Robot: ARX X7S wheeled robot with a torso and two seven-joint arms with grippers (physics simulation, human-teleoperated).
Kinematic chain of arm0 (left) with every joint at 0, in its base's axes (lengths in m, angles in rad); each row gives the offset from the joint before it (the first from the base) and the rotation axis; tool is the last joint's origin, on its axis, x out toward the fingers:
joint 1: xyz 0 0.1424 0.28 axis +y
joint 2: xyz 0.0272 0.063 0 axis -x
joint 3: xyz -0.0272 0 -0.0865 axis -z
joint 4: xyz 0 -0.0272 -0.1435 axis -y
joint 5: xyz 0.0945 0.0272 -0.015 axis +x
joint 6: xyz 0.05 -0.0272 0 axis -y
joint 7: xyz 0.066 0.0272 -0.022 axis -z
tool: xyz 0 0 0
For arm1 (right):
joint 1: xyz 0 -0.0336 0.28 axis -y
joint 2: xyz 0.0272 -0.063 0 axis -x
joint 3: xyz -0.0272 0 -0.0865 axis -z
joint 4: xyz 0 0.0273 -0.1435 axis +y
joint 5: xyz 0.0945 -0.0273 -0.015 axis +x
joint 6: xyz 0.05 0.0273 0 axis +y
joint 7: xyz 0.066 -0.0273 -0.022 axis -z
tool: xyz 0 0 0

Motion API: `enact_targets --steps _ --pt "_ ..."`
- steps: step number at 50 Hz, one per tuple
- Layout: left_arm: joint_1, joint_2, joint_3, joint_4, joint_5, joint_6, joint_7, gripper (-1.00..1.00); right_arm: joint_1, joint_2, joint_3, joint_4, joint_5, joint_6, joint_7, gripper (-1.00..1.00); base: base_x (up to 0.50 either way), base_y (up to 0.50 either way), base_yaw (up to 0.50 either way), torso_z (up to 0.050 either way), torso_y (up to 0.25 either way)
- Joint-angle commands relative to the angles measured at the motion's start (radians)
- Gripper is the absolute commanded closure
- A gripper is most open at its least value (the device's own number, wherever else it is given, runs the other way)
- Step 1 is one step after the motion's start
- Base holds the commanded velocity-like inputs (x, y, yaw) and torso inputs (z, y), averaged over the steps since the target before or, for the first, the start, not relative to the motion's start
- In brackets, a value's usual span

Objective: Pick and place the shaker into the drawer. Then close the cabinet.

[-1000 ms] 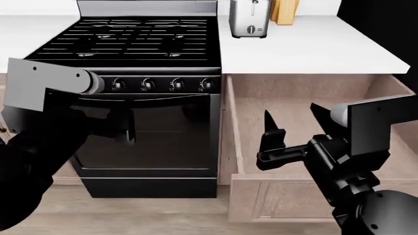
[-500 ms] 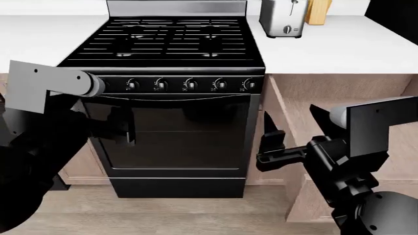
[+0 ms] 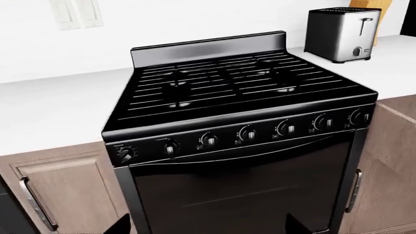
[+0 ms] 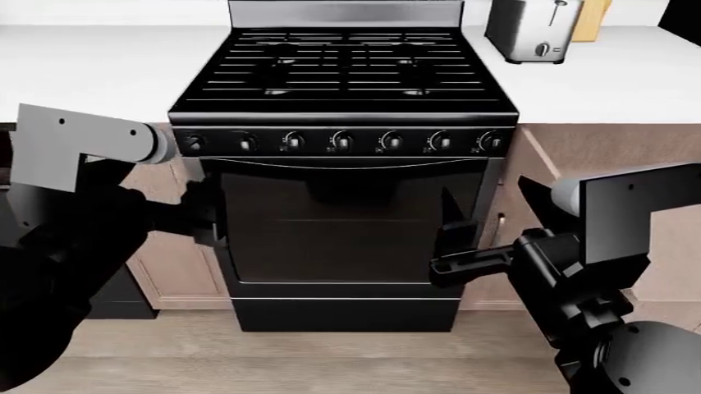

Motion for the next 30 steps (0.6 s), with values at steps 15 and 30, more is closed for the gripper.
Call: enact_targets --steps 15,30 --pt "0.007 -0.008 0.012 0.001 0.001 0.016 0.001 -1.0 -0.009 0.01 -0.014 0.003 -0.005 -0.021 -0.001 -1.0 0.0 0.5 0.0 0.0 0.0" --pt "0.013 -0.014 0.018 0.004 -0.001 0.026 0.001 -1.0 -0.019 0.017 -0.018 0.001 -0.007 -0.035 -0.002 -1.0 0.0 0.5 0.0 0.0 0.0"
